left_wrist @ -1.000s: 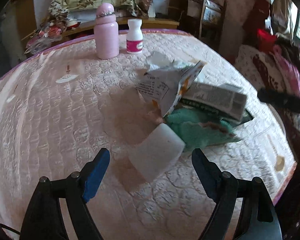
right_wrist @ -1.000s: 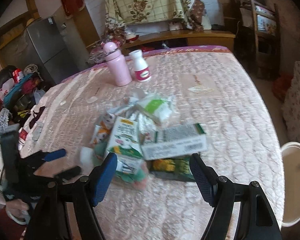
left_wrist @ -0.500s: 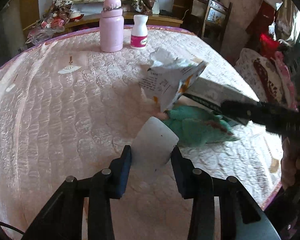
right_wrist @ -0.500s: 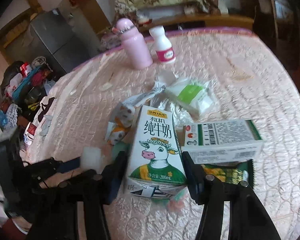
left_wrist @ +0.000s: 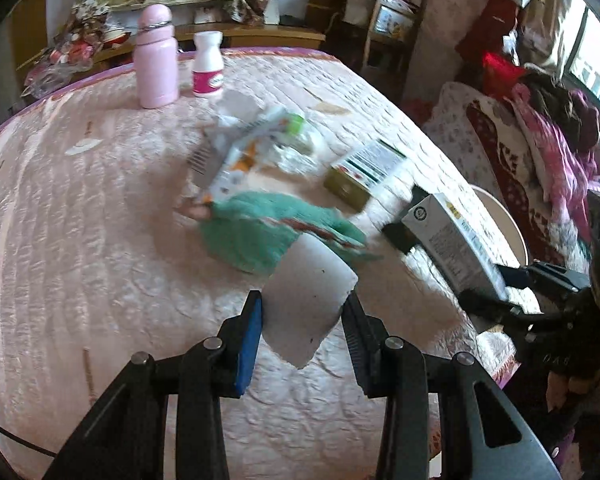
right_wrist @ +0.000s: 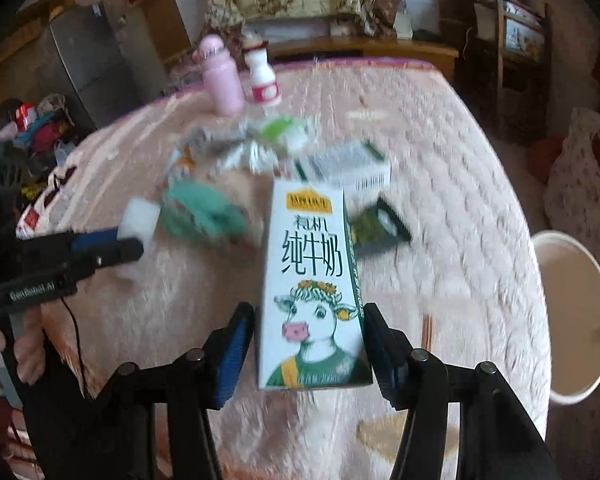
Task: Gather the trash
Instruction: 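Grasp the milk carton with the right tool while the left tool grasps the white foam block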
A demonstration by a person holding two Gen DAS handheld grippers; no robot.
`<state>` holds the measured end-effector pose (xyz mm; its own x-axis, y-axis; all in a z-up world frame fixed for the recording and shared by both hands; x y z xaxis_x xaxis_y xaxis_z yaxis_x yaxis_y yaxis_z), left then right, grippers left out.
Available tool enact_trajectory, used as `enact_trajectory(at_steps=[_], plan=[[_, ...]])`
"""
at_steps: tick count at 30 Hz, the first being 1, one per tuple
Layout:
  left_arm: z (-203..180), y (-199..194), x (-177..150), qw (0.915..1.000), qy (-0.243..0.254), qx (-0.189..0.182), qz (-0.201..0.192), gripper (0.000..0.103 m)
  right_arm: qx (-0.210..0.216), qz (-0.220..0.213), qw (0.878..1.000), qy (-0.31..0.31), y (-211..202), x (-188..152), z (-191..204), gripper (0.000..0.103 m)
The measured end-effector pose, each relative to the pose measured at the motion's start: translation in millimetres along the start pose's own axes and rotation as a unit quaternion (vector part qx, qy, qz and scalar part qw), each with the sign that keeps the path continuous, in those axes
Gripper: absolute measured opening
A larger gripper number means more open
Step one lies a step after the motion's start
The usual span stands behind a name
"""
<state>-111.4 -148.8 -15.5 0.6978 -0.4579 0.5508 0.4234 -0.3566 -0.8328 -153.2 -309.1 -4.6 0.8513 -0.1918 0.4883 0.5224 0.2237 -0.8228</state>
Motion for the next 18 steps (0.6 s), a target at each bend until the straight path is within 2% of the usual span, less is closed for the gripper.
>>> enact_trajectory(at_steps=[2, 4, 5, 13, 15, 18], plan=[[-6.4, 3.1, -2.4, 1.0, 0.003, 0.0, 0.004, 0.041, 0.007, 0.013, 1.0, 0.002, 5.5, -9.0, -1.6, 0.061], [-10.1, 3.5, -4.5, 1.0, 0.006, 0.001, 0.006, 0.041, 0.021, 0.023, 0.999, 0.005, 6.9, -13.6, -0.6, 0.071], [-11.1, 3.9, -5.9, 0.9999, 0.009, 0.004, 0.007, 0.041, 0.025, 0.021, 0.999, 0.005, 4.4, -13.7, -1.3, 0.072], [-4.7, 3.6, -15.0, 0.9996, 0.0, 0.025, 0.015, 0.041, -0.005, -0.002, 1.0, -0.015, -0.5, -2.2, 11.6, 0.072], [-0.8, 4.1, -16.9, 0.9994, -0.003, 0.029, 0.018, 0.041, -0.024, -0.007, 0.999, -0.027, 1.7, 0.8, 17.2, 0.072], [4.9, 5.6, -19.9, 0.9992, -0.013, 0.03, 0.023, 0.041, -0.029, -0.003, 0.998, -0.053, 8.2, 1.2, 30.5, 0.072]])
Point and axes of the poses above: each gripper's, at about its wrist camera, not at the fingertips, and y roughly the way its jaws point, z to its left, x to its top, the point moved 7 cm from there along y, roughly the way its jaws point, and after that the axes turned 12 degrees about y, right-handed, at the moved point
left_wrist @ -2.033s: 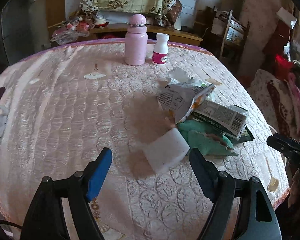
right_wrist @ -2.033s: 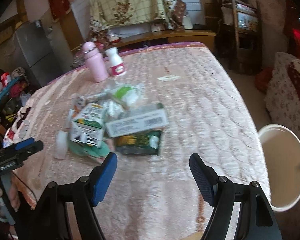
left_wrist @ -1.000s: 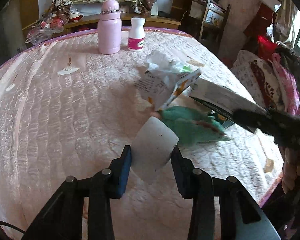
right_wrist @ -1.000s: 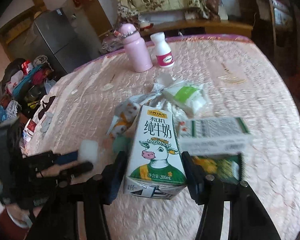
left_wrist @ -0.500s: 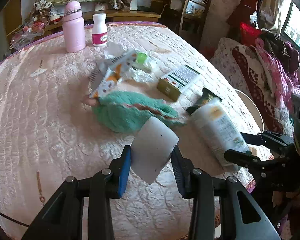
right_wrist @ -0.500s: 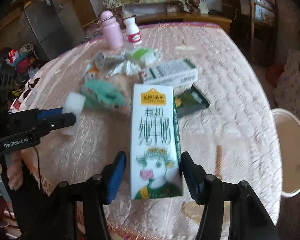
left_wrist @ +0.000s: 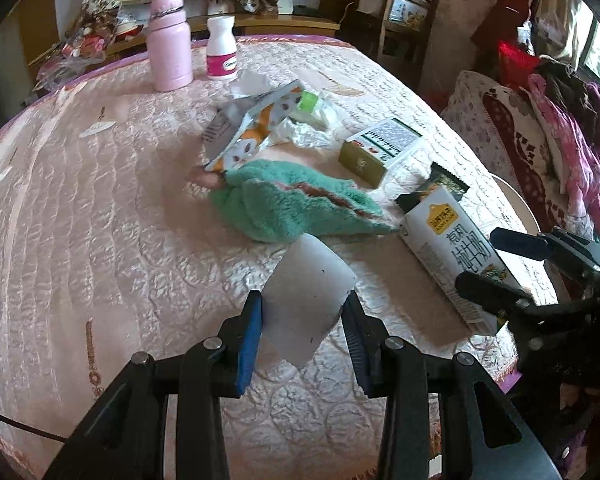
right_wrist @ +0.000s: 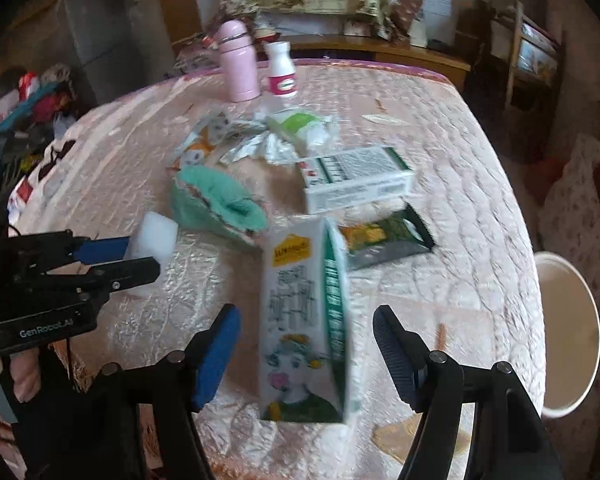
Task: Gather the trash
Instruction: 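Grasp the milk carton with the right tool while the left tool grasps the white foam block, then carry carton and foam block over the white bucket and open both tools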
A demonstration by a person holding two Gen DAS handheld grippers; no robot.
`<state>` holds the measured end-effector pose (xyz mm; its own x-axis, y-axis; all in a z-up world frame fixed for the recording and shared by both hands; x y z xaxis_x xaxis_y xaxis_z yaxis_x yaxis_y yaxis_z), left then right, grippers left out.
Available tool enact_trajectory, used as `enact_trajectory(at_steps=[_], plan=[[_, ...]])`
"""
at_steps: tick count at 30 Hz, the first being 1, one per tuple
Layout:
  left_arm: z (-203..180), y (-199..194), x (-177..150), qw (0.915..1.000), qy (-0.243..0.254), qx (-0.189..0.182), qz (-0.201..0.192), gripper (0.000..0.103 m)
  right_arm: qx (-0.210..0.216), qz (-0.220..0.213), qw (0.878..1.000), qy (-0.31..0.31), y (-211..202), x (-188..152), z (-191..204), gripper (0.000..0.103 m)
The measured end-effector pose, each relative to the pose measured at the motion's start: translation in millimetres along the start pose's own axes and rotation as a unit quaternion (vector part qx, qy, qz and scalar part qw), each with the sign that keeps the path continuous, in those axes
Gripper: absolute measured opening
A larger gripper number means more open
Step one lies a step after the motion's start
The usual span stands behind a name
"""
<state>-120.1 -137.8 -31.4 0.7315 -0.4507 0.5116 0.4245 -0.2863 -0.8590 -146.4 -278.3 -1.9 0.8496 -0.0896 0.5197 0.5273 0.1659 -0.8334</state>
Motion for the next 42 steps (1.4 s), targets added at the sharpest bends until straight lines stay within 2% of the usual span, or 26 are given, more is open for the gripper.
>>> enact_trajectory(at_steps=[5, 6, 13, 15, 18, 20, 22, 25, 31, 34, 38, 42], plan=[[3.9, 2.5, -1.8, 0.9999, -0.009, 0.005, 0.002, 0.041, -0.023, 0.009, 0.999, -0.02, 21.6, -0.6, 8.5, 0.071], [3.7, 3.2, -2.1, 0.9999, -0.009, 0.006, 0.002, 0.041, -0.019, 0.007, 1.0, -0.016, 23.9, -0.8, 8.1, 0.056], [2.0, 1.7, -1.3, 0.9999, -0.012, 0.011, 0.0, 0.041, 0.021, 0.003, 1.0, 0.015, 12.1, -2.0, 0.0, 0.056], [-0.1, 0.7, 0.1, 0.9999, -0.011, 0.01, 0.0, 0.041, 0.049, 0.004, 0.998, 0.026, -0.3, -4.4, -0.3, 0.056], [-5.4, 2.0, 0.9, 0.9999, -0.006, 0.012, 0.004, 0.041, 0.062, 0.029, 0.997, 0.027, -3.6, -13.2, -1.9, 0.056], [-8.1, 4.5, -0.1, 0.9999, -0.004, 0.014, 0.007, 0.041, 0.064, 0.04, 0.997, 0.027, 0.9, -17.9, -3.1, 0.057], [-9.7, 8.4, -1.6, 0.9998, -0.005, 0.015, 0.012, 0.041, 0.046, 0.053, 0.997, 0.018, 10.3, -25.4, -5.0, 0.059], [-12.5, 11.7, -2.3, 0.9996, -0.002, 0.026, 0.012, 0.042, 0.034, 0.05, 0.998, 0.022, 18.2, -29.5, -7.1, 0.059], [-17.9, 2.1, 4.7, 0.9998, -0.005, 0.017, 0.0, 0.042, 0.046, 0.022, 0.998, 0.033, 10.3, -24.7, -9.9, 0.056], [-25.0, -11.0, 15.5, 0.9996, 0.004, 0.02, -0.021, 0.042, 0.048, -0.006, 0.998, 0.031, -8.2, -12.4, -12.2, 0.056], [-37.3, -21.8, 32.2, 0.9993, 0.002, -0.004, -0.038, 0.042, 0.057, -0.037, 0.996, 0.049, -32.4, 4.0, -22.6, 0.056], [-52.9, -27.0, 49.6, 0.9985, 0.015, -0.012, -0.051, 0.042, 0.054, -0.067, 0.994, 0.067, -53.8, 17.4, -39.4, 0.056]])
Point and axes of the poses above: each gripper's, at about its wrist camera, not at the fingertips, and y roughly the way its jaws point, z to its left, x to its top, the point moved 7 cm from there along y, roughly the way its jaws point, and after that the axes turned 12 degrees about y, right-handed, at the moved point
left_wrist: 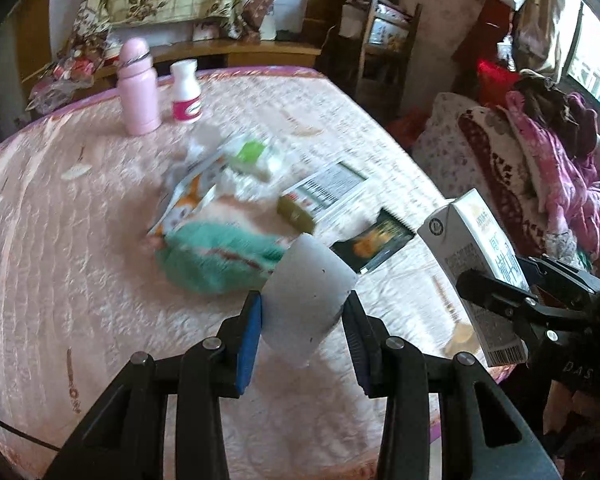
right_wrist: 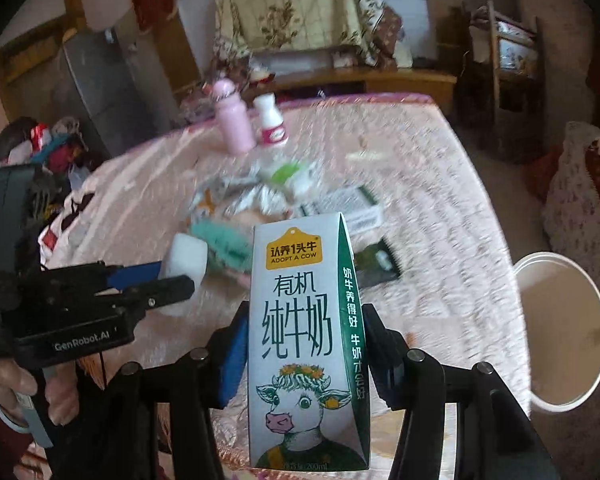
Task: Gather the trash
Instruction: 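Carry carton and foam block over the white bucket and open both tools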
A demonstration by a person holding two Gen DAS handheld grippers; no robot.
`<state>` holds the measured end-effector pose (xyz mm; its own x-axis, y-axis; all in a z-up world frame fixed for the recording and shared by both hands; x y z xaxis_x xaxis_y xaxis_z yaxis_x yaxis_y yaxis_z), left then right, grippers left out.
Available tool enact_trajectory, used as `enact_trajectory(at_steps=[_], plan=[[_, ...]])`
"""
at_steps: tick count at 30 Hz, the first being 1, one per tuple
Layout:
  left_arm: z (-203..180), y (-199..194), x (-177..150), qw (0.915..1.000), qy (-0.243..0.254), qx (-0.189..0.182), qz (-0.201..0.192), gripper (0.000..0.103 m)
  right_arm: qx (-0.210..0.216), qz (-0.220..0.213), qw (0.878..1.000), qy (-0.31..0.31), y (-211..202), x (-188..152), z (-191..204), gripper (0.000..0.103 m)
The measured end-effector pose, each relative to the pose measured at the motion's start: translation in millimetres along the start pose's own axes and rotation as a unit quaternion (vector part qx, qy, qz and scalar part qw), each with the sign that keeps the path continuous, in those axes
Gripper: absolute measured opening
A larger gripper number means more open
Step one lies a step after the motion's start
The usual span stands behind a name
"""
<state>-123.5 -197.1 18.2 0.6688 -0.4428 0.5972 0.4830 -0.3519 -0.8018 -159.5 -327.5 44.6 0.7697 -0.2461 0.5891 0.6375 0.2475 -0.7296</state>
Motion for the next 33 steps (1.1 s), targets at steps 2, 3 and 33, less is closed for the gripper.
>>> enact_trajectory(at_steps=[2, 3, 33], plan=[[-7.8, 0.4, 6.2, 1.0, 0.004, -0.002, -0.003, 0.042, -0.003, -0.008, 1.0, 0.007, -7.1, 5.1, -6.9, 0.056], [-11.5, 1.1, 8.7, 1.0, 0.006, -0.003, -0.004, 0.042, -0.006, -0.012, 1.0, 0.01, -10.2, 6.3, -10.2, 0.056], [-126.7, 54.7, 73.7, 0.9944, 0.086, -0.059, -0.014, 0.042, -0.099, -0.064, 0.984, 0.131, -52.0, 24.2, -154.2, 0.056]])
Point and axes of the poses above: each gripper's, at about its wrist camera, not at the fingertips, and y roughly the way its jaws point, z to its left, x to its top, the point moved 7 cm from there along y, roughly the way its jaws point, and after that the axes turned 12 degrees about y, right-handed, at the moved point
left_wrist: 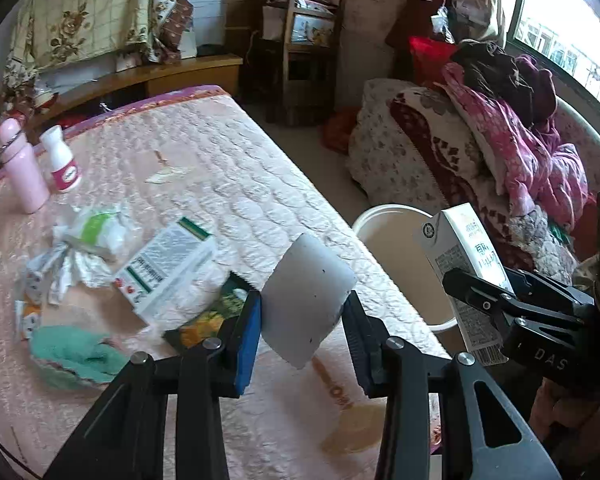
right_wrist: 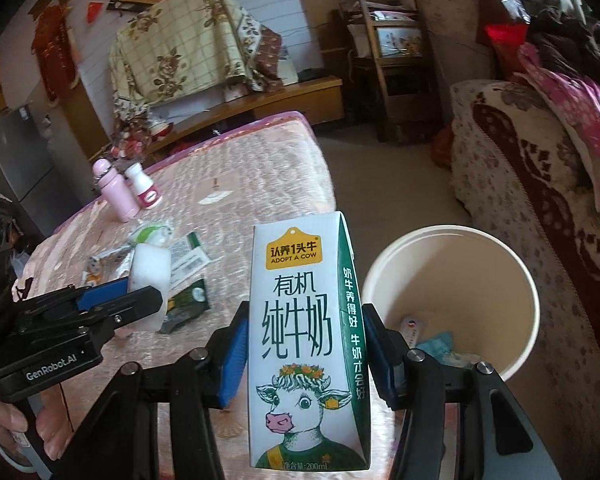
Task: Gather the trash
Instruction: 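Carry carton and foam block over the white bucket and open both tools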
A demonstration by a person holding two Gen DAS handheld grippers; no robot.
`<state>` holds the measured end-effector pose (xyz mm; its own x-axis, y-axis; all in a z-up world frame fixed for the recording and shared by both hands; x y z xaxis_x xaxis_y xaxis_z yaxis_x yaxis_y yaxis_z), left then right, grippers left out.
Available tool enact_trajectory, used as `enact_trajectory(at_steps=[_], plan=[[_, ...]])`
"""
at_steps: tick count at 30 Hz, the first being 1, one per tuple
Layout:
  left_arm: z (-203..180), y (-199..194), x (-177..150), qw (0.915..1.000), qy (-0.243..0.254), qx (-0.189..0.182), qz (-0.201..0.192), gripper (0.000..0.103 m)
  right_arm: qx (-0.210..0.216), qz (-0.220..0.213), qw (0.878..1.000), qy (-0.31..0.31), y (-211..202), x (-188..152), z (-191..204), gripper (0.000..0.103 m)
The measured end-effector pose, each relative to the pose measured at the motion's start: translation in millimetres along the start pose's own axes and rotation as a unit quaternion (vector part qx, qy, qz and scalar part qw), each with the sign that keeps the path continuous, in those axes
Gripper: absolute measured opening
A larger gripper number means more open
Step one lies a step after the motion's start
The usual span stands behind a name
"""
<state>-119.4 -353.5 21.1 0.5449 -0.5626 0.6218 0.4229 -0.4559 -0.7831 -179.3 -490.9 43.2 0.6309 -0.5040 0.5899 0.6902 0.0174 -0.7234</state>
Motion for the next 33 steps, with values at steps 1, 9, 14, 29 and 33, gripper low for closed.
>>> enact_trajectory(at_steps=[1, 9, 14, 29, 33], plan=[[-3.5, 1.7, 1.3, 1.0, 0.003, -0.002, 0.0, 0.042, -0.004, -0.001, 1.0, 0.002, -0.7, 0.7, -4.0, 0.056], [-27.7, 12.6, 13.7, 0.9995, 0.017, -0.026, -0.003, 0.042, -0.03, -0.012, 0.999, 0.018, -4.7, 7.0, -32.6, 0.056], [-41.3, 20.8, 21.5, 0.999, 0.02, -0.04, -0.001, 0.042, -0.039, -0.014, 0.999, 0.024, -4.8, 11.4, -48.2, 0.056], [-78.9, 59.7, 40.6, 0.9968, 0.025, -0.074, 0.019, 0.042, -0.073, -0.02, 0.996, 0.055, 8.6, 21.2, -99.6, 0.056], [-89.5, 72.3, 44.2, 0.9955, 0.022, -0.09, 0.024, 0.042, -0.082, -0.019, 0.994, 0.069, 15.8, 23.5, -117.0, 0.056]])
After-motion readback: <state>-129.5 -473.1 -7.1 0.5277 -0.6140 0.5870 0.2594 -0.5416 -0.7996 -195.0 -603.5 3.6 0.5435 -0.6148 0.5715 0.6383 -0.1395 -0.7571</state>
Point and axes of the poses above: each gripper's, at about its wrist camera, not at the fingertips, and y roughly the way its jaws point, z to its left, x to its top, the point moved 7 cm from there along y, roughly the way its jaws point, and after that the axes turned 12 degrees about y, right-handed, at the moved point
